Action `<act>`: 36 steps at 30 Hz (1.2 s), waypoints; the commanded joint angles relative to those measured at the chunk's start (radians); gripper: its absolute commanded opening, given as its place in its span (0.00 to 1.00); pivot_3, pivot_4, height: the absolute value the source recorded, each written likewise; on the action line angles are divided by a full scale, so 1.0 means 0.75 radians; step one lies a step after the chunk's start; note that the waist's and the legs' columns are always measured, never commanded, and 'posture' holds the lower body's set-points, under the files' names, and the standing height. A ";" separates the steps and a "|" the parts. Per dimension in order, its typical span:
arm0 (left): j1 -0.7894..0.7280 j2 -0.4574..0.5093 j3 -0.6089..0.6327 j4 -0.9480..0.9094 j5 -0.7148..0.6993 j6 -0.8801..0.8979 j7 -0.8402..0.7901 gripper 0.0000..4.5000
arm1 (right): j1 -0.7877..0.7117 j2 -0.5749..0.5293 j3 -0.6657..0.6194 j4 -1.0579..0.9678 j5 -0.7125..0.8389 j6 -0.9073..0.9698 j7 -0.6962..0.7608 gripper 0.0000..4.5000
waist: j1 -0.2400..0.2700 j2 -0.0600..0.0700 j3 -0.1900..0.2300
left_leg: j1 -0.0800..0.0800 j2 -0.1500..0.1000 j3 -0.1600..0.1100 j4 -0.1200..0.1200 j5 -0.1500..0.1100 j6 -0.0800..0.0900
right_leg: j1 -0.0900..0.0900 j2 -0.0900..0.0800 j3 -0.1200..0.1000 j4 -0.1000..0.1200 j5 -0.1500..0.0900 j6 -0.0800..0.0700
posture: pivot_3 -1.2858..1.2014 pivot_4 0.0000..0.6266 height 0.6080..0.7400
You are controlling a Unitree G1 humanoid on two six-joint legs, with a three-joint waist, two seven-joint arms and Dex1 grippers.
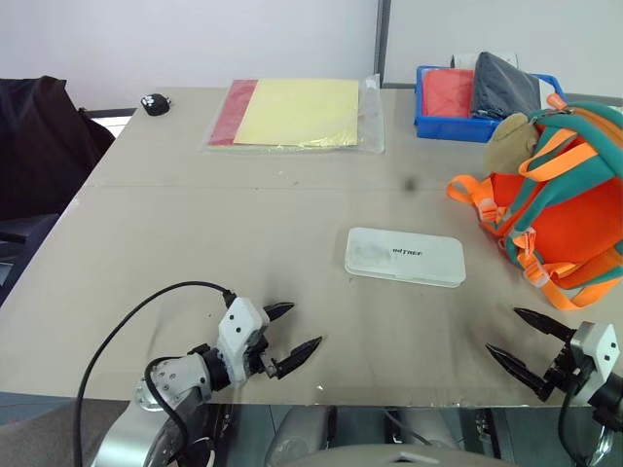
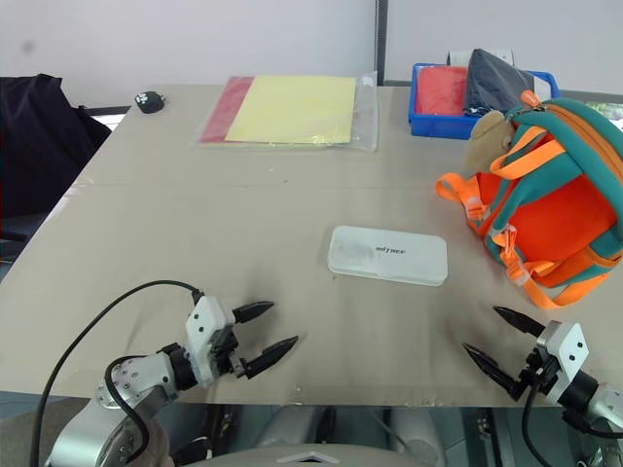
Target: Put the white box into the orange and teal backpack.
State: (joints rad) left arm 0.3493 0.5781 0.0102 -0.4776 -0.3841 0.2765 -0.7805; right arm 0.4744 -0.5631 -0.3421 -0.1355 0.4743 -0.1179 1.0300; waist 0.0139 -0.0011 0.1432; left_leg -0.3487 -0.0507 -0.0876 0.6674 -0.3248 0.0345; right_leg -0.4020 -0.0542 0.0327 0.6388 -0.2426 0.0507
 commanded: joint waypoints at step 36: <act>-0.972 -0.072 0.298 0.676 -0.933 1.170 0.281 1.00 | -0.408 0.097 0.054 -0.140 0.037 0.352 -0.453 0.99 | -0.005 -0.001 0.000 | 0.000 -0.003 -0.002 0.002 0.004 -0.006 | -0.002 0.001 -0.007 0.004 0.000 0.001 | 0.52 0.24 1.00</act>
State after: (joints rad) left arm -0.3554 0.5365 0.2339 -0.0175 -1.0504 1.0807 -0.6130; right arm 0.1877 -0.4937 -0.2865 -0.2315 0.5169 0.1479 0.7379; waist 0.0104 -0.0018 0.1433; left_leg -0.3490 -0.0535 -0.0892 0.6693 -0.3218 0.0296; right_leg -0.4041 -0.0534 0.0278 0.6421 -0.2423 0.0512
